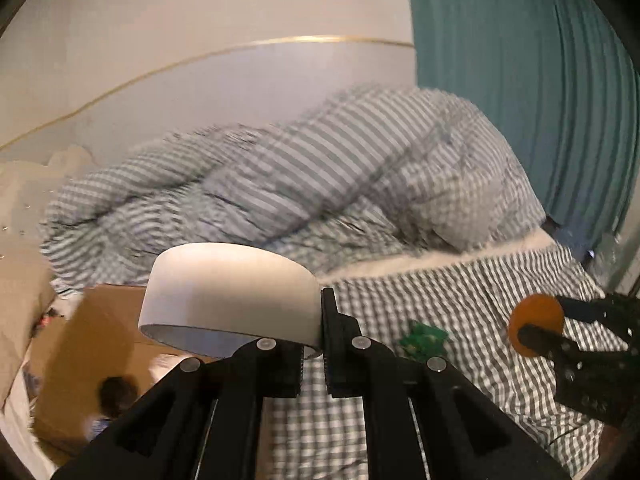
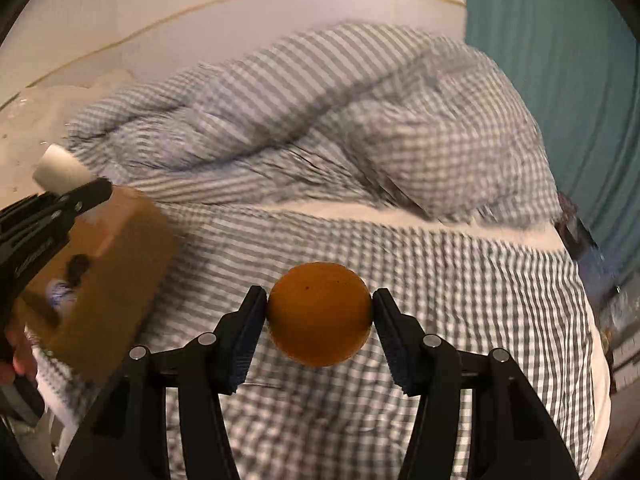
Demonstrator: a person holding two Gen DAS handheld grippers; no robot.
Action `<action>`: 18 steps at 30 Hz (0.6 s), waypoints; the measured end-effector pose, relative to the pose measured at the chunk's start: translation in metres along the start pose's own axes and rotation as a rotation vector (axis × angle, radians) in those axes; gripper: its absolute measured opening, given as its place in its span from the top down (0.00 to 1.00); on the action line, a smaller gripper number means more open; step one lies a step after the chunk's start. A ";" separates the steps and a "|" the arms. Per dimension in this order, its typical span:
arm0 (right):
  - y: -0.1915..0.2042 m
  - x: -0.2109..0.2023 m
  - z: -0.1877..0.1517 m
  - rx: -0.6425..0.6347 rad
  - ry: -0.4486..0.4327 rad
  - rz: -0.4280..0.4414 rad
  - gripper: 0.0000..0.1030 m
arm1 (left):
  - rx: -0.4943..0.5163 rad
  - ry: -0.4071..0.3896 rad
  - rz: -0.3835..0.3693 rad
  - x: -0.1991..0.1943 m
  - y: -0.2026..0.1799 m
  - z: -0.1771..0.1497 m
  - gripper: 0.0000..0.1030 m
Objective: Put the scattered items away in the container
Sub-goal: 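Carry the tape roll and orange into the box and open both tools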
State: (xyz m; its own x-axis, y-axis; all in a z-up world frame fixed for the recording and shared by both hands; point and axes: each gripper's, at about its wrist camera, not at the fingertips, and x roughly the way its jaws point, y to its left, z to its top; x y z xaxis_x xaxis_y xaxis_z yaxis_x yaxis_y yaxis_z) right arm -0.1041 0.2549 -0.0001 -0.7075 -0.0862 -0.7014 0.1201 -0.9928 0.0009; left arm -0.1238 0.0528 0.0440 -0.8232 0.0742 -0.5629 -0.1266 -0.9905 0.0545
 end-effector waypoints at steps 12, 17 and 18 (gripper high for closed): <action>0.127 -0.012 0.006 -0.130 -0.009 0.150 0.47 | -0.095 0.156 0.138 -0.007 0.137 -0.060 0.93; 0.170 -0.007 0.008 -0.196 0.010 0.180 0.47 | -0.139 0.243 0.141 0.009 0.164 -0.091 0.54; 0.177 -0.006 0.009 -0.200 0.014 0.186 0.47 | -0.152 0.246 0.155 0.011 0.169 -0.096 0.33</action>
State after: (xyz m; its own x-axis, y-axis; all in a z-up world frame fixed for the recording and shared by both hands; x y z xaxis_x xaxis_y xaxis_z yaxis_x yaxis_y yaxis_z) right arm -0.0856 0.0793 0.0107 -0.6508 -0.2631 -0.7122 0.3835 -0.9235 -0.0092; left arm -0.1017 -0.1245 -0.0322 -0.6658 -0.0908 -0.7406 0.0888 -0.9952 0.0422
